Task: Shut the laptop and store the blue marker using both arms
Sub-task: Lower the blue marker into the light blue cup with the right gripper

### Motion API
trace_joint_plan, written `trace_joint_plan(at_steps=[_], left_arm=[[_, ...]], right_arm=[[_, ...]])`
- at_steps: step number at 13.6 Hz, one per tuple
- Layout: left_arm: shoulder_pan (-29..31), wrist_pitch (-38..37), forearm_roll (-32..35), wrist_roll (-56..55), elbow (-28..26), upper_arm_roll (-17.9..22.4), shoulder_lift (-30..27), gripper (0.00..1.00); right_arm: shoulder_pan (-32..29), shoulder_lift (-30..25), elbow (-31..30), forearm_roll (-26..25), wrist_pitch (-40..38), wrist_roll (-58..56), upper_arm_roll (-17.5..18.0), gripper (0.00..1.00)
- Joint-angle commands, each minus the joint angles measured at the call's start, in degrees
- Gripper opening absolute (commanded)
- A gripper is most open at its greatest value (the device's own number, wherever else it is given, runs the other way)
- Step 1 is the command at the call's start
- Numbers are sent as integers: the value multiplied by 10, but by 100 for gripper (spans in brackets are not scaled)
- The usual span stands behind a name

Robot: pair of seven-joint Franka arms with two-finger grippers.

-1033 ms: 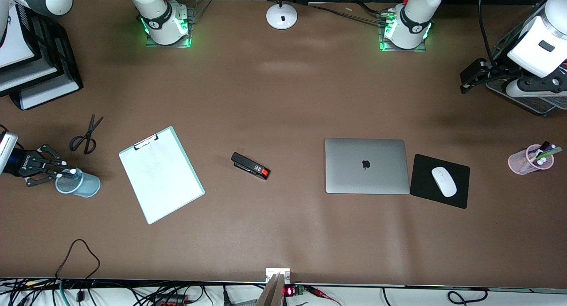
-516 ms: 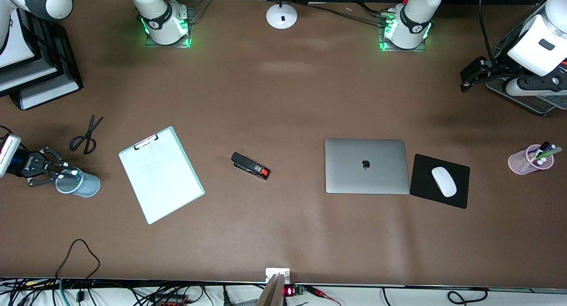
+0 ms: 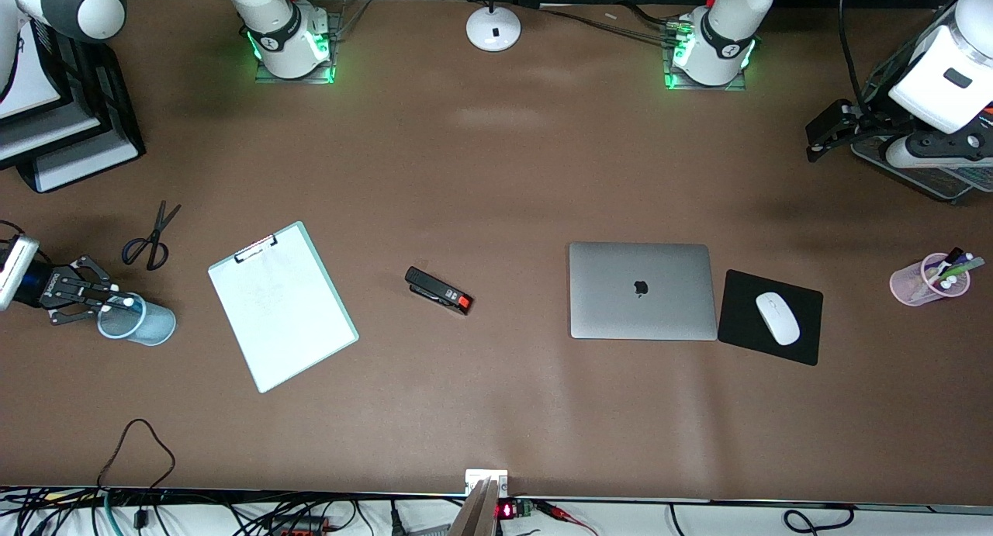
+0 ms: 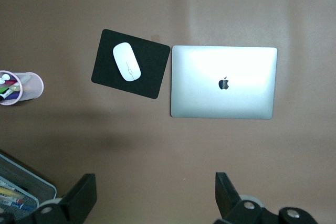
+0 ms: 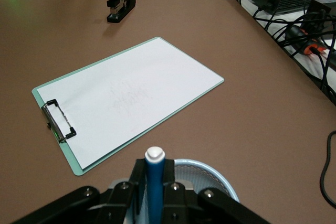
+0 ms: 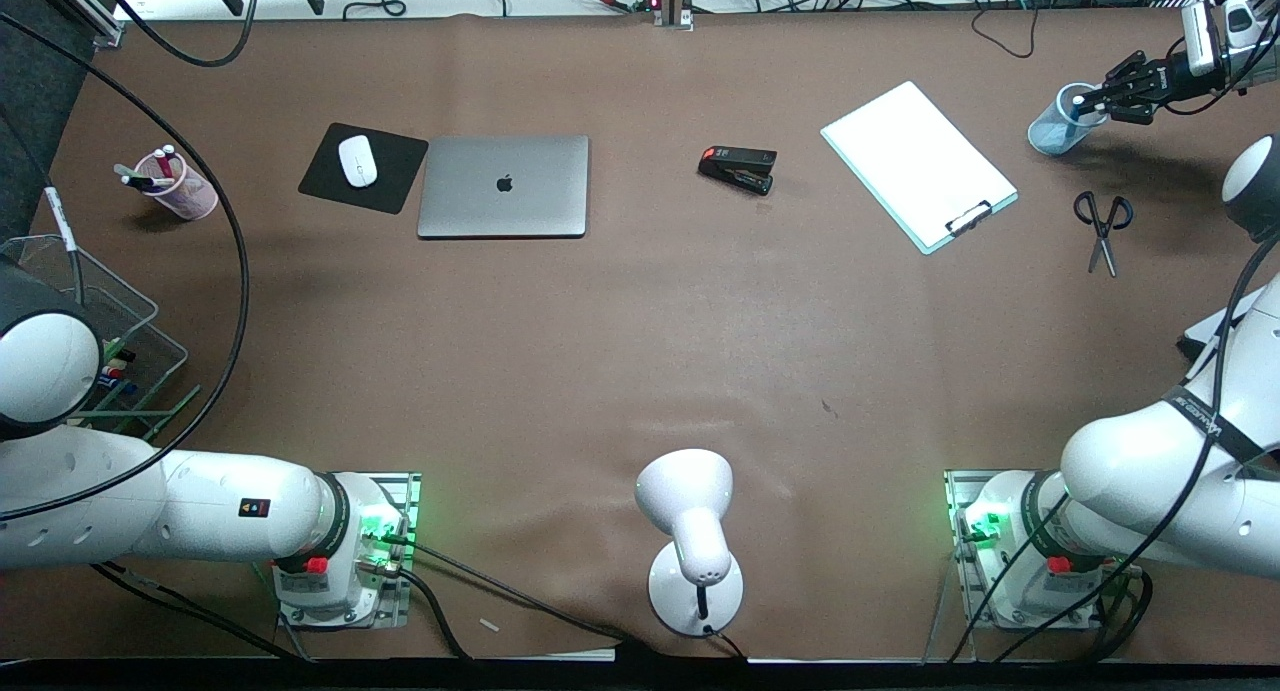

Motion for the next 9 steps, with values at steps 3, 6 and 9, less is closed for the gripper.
trace_joint_plan(at_steps=[3, 6, 9], left_arm=[[3, -6, -11, 13, 0, 1, -10, 100], [3, -8, -11, 13, -1, 1, -10, 100], [3, -7, -11, 13, 0, 1, -11, 100]], right_arm=[[-10, 16, 19, 16, -5, 6, 5, 99], [-10, 2, 20, 10, -13, 21, 3, 100], [-4, -33, 20, -32, -24, 103, 3, 100]])
